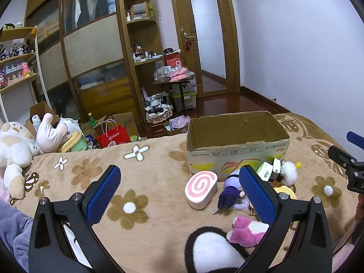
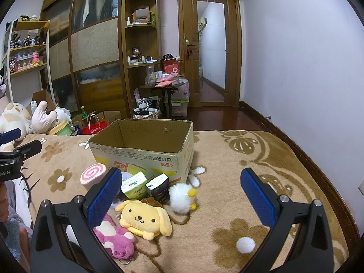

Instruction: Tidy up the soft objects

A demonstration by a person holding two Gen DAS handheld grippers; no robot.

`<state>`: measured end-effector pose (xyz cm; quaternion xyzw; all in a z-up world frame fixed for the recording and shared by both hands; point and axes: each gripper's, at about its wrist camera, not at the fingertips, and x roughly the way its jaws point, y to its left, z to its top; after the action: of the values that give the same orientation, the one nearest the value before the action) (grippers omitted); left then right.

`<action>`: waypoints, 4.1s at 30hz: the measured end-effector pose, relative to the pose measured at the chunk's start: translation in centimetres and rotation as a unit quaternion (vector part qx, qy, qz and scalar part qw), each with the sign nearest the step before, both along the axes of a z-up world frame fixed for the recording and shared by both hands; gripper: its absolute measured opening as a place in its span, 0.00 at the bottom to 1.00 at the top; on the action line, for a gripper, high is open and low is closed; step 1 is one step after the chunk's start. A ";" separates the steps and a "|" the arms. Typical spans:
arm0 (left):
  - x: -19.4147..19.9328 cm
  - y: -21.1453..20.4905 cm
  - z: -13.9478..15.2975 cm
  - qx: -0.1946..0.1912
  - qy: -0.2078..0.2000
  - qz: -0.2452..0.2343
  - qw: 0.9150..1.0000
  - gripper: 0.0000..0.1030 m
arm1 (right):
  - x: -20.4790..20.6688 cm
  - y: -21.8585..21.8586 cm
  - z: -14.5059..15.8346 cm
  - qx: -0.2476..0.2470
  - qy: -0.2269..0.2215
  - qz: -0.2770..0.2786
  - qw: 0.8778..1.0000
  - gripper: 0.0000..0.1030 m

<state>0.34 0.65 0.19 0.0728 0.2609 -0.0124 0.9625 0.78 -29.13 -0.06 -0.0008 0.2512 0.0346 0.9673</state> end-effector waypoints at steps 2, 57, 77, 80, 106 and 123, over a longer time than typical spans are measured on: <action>0.1 0.2 0.0 -0.002 0.001 0.001 1.000 0.99 | 0.0 0.0 0.0 -0.001 0.000 0.000 1.000 1.00; 4.1 -1.1 -1.7 -0.057 0.111 0.003 0.992 0.99 | 4.5 -0.2 -3.3 0.032 0.089 -0.002 0.996 1.00; 4.9 -6.1 -7.7 -0.059 0.228 -0.079 0.969 0.99 | 8.4 -0.9 -7.9 0.044 0.195 -0.005 0.980 1.00; 5.0 -6.6 -8.4 -0.064 0.245 -0.091 0.963 0.99 | 8.7 -1.2 -8.5 0.049 0.206 -0.004 0.977 1.00; 4.4 -12.1 -14.1 -0.005 0.345 -0.149 0.927 0.99 | 11.1 -1.4 -12.2 0.052 0.275 0.011 0.960 0.87; 6.7 -13.0 -16.9 -0.022 0.378 -0.141 0.915 0.97 | 13.6 -0.8 -13.4 0.052 0.285 0.027 0.957 0.29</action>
<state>7.05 -12.35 -16.70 0.0771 0.5921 -0.1800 0.7817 14.34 -29.98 -13.49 0.0522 0.5139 0.0725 0.8532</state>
